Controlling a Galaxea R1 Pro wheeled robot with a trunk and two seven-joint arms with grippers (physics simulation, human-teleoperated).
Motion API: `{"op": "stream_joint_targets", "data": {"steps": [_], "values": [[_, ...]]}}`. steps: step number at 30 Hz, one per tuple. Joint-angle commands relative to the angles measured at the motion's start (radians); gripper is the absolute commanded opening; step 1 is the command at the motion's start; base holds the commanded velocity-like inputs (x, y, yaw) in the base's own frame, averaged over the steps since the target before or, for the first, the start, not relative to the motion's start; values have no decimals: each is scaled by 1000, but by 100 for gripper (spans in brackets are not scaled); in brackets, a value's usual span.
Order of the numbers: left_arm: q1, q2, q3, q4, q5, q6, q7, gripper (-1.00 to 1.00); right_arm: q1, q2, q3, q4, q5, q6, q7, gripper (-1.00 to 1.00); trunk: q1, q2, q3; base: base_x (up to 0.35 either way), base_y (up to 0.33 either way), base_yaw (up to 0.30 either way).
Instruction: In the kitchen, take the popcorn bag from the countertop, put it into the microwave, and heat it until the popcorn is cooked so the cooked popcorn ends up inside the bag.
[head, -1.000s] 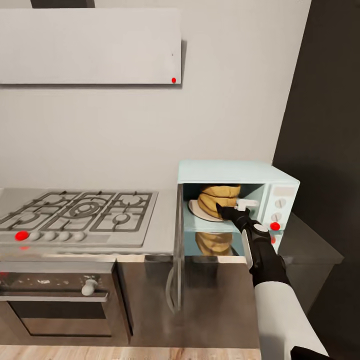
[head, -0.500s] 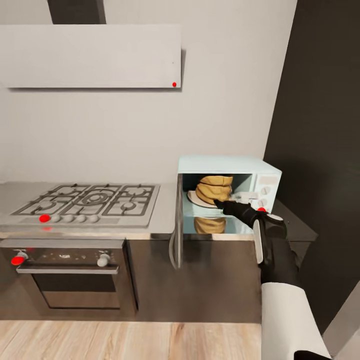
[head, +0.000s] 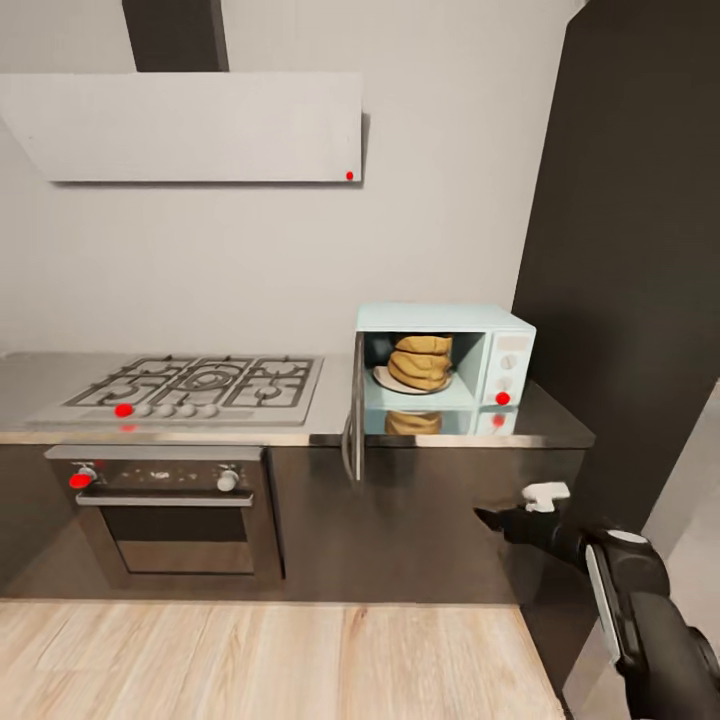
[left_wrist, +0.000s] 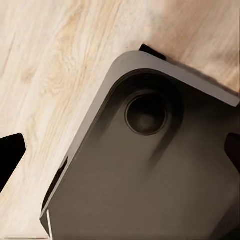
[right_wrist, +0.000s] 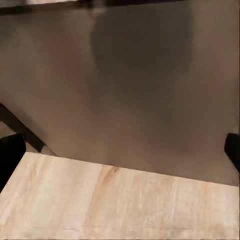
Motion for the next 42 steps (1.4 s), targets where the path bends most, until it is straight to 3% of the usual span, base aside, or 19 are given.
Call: {"op": "stream_joint_targets", "data": {"steps": [1, 3, 6, 10, 12, 15, 16, 17, 19, 21, 22, 23, 24, 26, 27, 29, 33, 42], "values": [[0, 0, 5, -2, -5, -1, 1, 100, 34, -11, -1, 4, 17, 3, 23, 100, -1, -1, -1, -343, 0, 0], [0, 1, 2, -3, -6, -1, 0, 100, 81, -19, 0, 31, 50, 3, 33, 100, -1, -1, -1, -343, 0, 0], [0, 2, 1, -20, -6, -1, 0, 100, 108, -23, 5, 183, 104, -3, 37, 100, -1, -1, -1, -206, 0, 0], [0, 19, 0, -272, -4, 60, -2, 100, 110, -22, 4, 460, 121, -62, 6, 100, -1, -1, -1, -20, 0, 0], [-1, 22, 1, -479, -6, 216, 0, 100, 110, -22, 1, 607, 129, -191, -52, 100, -1, -1, -1, -2, 0, 0], [-11, 24, 1, -776, -7, 529, 18, 100, 110, -22, -2, 844, 131, -390, -187, 100, -1, -1, -1, 0, 0, 0], [-44, 24, 1, -850, -7, 628, 33, 100, 110, -22, -3, 943, 132, -461, -234, 100, -1, -1, -1, 0, 0, 0], [-127, 25, 1, -888, -3, 706, 48, 100, 110, -23, -4, 1033, 134, -534, -269, 100, -1, -1, -1, 0, 0, 0], [-277, 24, 1, -883, 1, 787, 61, 100, 110, -29, -3, 1137, 134, -629, -304, 100, -1, -1, -1, 0, 0, 0], [-470, 13, 1, -813, 3, 823, 65, 100, 110, -50, -2, 1228, 133, -685, -331, 100, -1, -1, -1, 0, 0, 0], [-536, 4, 1, -782, 2, 828, 65, 100, 110, -62, -2, 1253, 133, -695, -336, 100, -1, -1, -1, 0, 0, 0], [-661, -23, 0, -719, 2, 832, 62, 100, 110, -79, -3, 1296, 132, -706, -341, 100, -1, -1, -1, 0, 0, 0], [-745, -40, 0, -682, 3, 833, 59, 100, 110, -85, -3, 1323, 131, -710, -349, 100, -1, -1, -1, 0, 0, 0], [-852, -68, 0, -656, 3, 827, 58, 100, 110, -87, -4, 1352, 128, -713, -392, 100, -1, -1, -1, 0, 0, 0], [-889, -103, 1, -745, -4, 818, 64, 100, 110, -84, -4, 1412, 127, -714, -475, 100, -1, -1, -1, 0, 0, 0], [-894, -124, 1, -735, 5, 817, 66, 100, 110, -82, -1, 1449, 131, -714, -513, 100, -1, -1, -1, 29, 0, 0], [-895, -124, 3, -689, 3, 814, 67, 100, 110, -79, 0, 1459, 133, -717, -521, 100, -1, -1, -1, 247, 0, 0], [-895, -123, 5, -693, 5, 812, 67, 100, 110, -79, 0, 1459, 133, -717, -520, 100, -1, -1, -1, 319, 0, 0]]}}
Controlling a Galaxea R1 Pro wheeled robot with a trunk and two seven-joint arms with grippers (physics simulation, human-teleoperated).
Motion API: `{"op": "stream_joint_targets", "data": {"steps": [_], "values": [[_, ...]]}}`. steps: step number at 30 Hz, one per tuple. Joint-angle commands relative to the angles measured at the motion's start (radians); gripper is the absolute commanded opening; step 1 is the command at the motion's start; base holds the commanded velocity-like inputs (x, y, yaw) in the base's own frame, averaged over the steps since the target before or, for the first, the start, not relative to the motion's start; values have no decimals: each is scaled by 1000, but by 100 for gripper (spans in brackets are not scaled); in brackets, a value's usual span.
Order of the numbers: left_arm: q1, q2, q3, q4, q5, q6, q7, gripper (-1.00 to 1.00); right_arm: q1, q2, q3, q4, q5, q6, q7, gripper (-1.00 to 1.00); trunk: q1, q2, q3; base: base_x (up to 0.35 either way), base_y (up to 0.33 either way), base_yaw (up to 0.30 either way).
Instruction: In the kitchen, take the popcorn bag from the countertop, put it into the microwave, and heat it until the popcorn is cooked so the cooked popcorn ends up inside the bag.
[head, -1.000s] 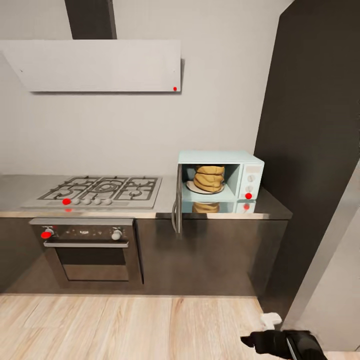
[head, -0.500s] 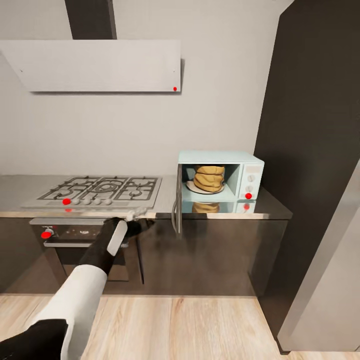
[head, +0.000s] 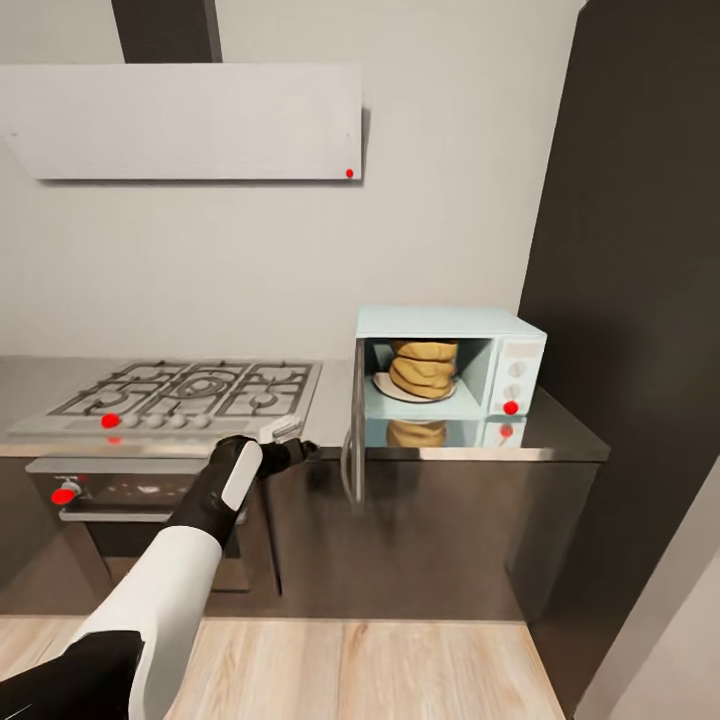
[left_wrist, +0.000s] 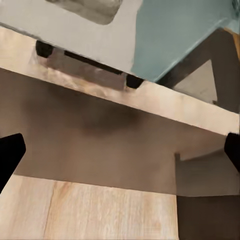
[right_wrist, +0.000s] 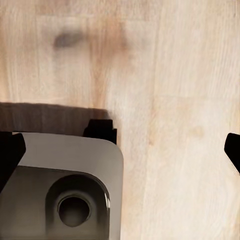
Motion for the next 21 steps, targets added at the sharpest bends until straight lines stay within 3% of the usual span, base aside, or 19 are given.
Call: {"op": "stream_joint_targets", "data": {"steps": [1, 6, 8, 9, 13, 21], "values": [[-1, -2, 3, -2, 11, 5, 7, 100, -1, 0, -9, 0, 9, 3, 4, 100, 1, -1, -1, 228, 0, 0], [-1, -4, 3, -4, 21, 10, -30, 100, -1, 0, -8, 0, 8, 5, 3, 100, 1, -1, -1, 57, 0, 0], [-1, -6, 1, -3, 48, 11, -106, 100, -1, 1, -8, 0, 6, 5, 2, 100, 1, -1, -1, 5, 0, 0], [-1, -7, -1, 1, 65, 12, -205, 100, -1, 1, -9, 1, 5, 3, 2, 100, 1, -1, -1, 2, 0, 0], [-1, -6, -3, 7, 75, 12, -401, 100, -1, 2, -9, 1, 3, -21, 1, 100, 1, -1, 0, 0, 0, -55], [0, -17, -13, 8, 77, 15, -441, 100, -1, 3, -9, 3, 5, -31, 1, 100, 1, -1, 5, 0, 0, -240]]}}
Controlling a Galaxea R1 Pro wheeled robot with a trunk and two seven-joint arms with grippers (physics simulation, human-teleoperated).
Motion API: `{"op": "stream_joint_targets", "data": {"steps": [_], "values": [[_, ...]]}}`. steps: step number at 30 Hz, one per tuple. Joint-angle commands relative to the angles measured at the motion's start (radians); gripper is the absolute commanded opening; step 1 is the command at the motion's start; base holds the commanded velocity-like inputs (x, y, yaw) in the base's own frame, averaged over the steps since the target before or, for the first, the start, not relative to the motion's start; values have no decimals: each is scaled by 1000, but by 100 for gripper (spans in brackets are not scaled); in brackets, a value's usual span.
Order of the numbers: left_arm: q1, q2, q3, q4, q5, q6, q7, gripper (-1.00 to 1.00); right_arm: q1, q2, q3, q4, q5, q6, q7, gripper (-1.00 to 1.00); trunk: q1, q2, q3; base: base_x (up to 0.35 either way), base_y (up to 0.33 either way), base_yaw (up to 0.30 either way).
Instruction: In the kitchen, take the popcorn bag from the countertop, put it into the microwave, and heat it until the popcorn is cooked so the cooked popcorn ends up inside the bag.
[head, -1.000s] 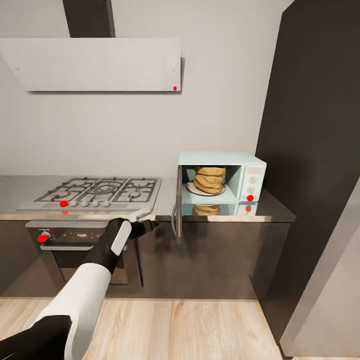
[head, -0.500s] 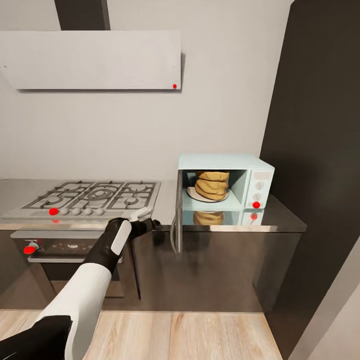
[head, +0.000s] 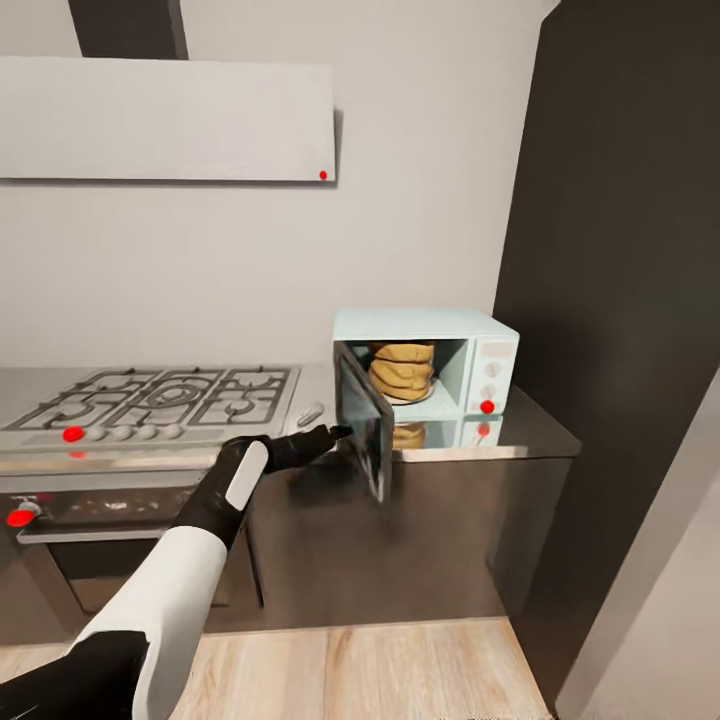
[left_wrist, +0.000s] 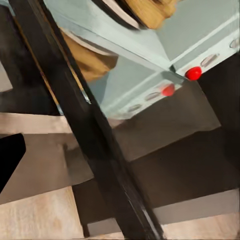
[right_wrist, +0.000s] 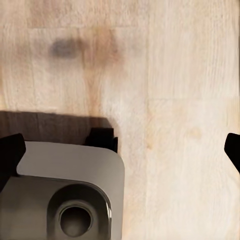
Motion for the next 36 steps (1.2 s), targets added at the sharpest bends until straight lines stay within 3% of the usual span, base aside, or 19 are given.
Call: {"op": "stream_joint_targets", "data": {"steps": [1, 3, 5, 12, 14, 19, 24, 28, 36], "values": [[-1, -9, -2, -2, -1, 8, -3, 100, -1, 0, -8, 0, 9, 1, 3, 100, 0, -1, -1, 0, 0, -241], [0, -21, -20, -5, -1, 8, -3, 100, -1, 0, -8, 0, 9, -1, 3, 100, 0, -1, 1, 0, 0, -233], [-1, -35, -70, -11, -1, 6, -3, 100, -1, 0, -8, 0, 9, -1, 3, 100, 0, -1, 2, 0, 0, -223], [-1, -41, -243, -26, -5, -2, 9, 100, -1, 0, -8, 0, 9, -1, 3, 100, 0, -1, 5, 0, 0, -220], [-1, -40, -269, -72, -5, -2, 14, 100, -1, 0, -8, 0, 9, -1, 3, 100, 0, -1, 6, 0, 0, -219], [-1, -41, -284, -194, -8, -4, 52, 100, -1, 0, -8, 0, 9, -3, 2, 100, 0, -1, 9, 0, 0, -219], [-1, -42, -292, -228, -2, -4, 184, 100, -1, 0, -8, 0, 9, -3, 3, 100, 0, -1, 12, 4, 0, -214], [-1, -41, -361, -222, 2, -4, 198, 100, -1, -1, -8, 0, 9, -4, 3, 100, 0, -1, 12, 245, 0, -44], [-1, -42, -374, -221, 4, -4, 199, 100, -1, -3, -8, 0, 9, -3, 4, 100, 0, -1, 12, 318, 0, -2]]}}
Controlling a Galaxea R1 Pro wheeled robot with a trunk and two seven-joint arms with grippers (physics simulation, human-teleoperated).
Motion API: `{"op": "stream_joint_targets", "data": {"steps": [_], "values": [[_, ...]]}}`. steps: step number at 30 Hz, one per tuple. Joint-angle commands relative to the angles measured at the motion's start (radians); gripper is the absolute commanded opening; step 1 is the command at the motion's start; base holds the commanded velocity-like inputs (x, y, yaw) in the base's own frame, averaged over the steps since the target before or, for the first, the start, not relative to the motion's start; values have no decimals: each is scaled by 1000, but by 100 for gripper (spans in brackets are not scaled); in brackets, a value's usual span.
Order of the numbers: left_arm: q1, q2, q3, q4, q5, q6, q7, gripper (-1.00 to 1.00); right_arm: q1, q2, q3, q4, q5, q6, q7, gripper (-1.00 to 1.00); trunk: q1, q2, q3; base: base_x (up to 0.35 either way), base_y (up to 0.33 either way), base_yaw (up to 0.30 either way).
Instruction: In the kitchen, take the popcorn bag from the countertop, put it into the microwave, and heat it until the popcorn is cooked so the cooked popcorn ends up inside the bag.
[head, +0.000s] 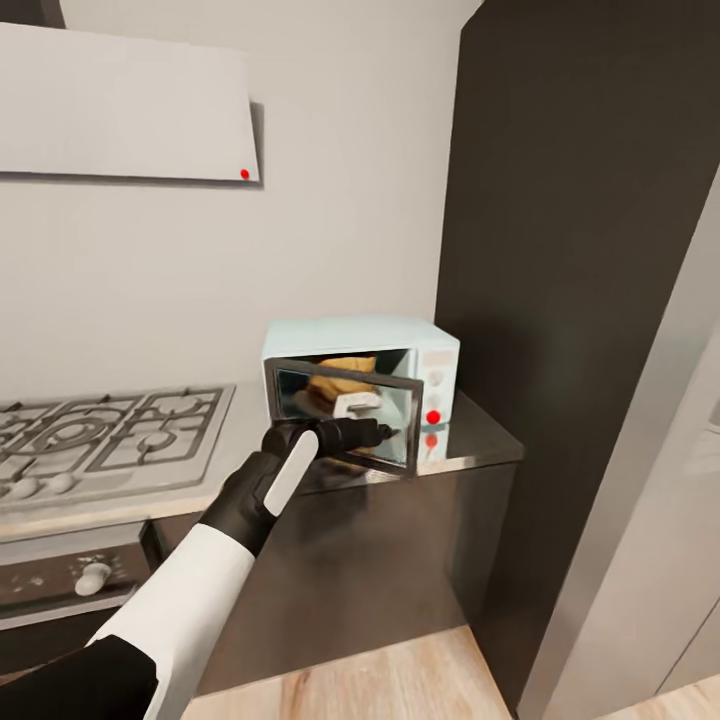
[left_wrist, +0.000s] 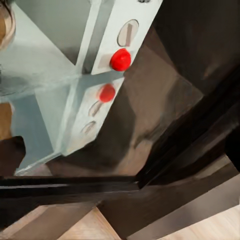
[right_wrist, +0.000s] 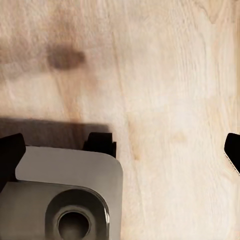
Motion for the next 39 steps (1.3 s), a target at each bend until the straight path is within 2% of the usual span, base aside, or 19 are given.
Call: {"op": "stream_joint_targets", "data": {"steps": [1, 9, 14, 26, 36, 37, 38, 39], "values": [[-1, 0, 1, -1, -6, 3, -3, 100, -1, 0, -9, 0, 8, 1, 3, 100, 1, -1, -1, 322, 0, 0], [-1, -2, -2, -1, -5, 2, -3, 100, -1, 2, -6, 0, 9, 2, 3, 100, 1, -1, -1, 322, 0, -4], [-1, -2, -2, -2, -5, 2, -3, 100, -1, 3, -8, 0, 7, 12, 0, 100, 1, -1, -1, 293, 0, -174], [-1, -2, -1, -11, -5, 2, -2, 100, -1, 1, -9, 0, 7, 10, 0, 100, 1, -1, -1, 41, 0, -13], [-1, -2, -2, -14, -4, 3, -3, 100, -1, 1, -9, 0, 7, 10, 0, 100, 1, -1, -1, 219, 0, 0], [-1, -2, -3, -16, 33, 5, -4, 100, -1, 1, -9, 0, 7, 9, 0, 100, 1, -1, -1, -191, 0, 0], [-1, -2, -5, -44, 116, 6, -3, 100, -1, -3, -6, 0, 7, 5, 1, 100, 1, -1, -1, -312, 0, 0], [-1, -2, -10, -53, 130, 7, -2, 100, -1, -3, -6, 0, 7, 5, 2, 100, 1, -1, -1, -320, 0, 0]]}}
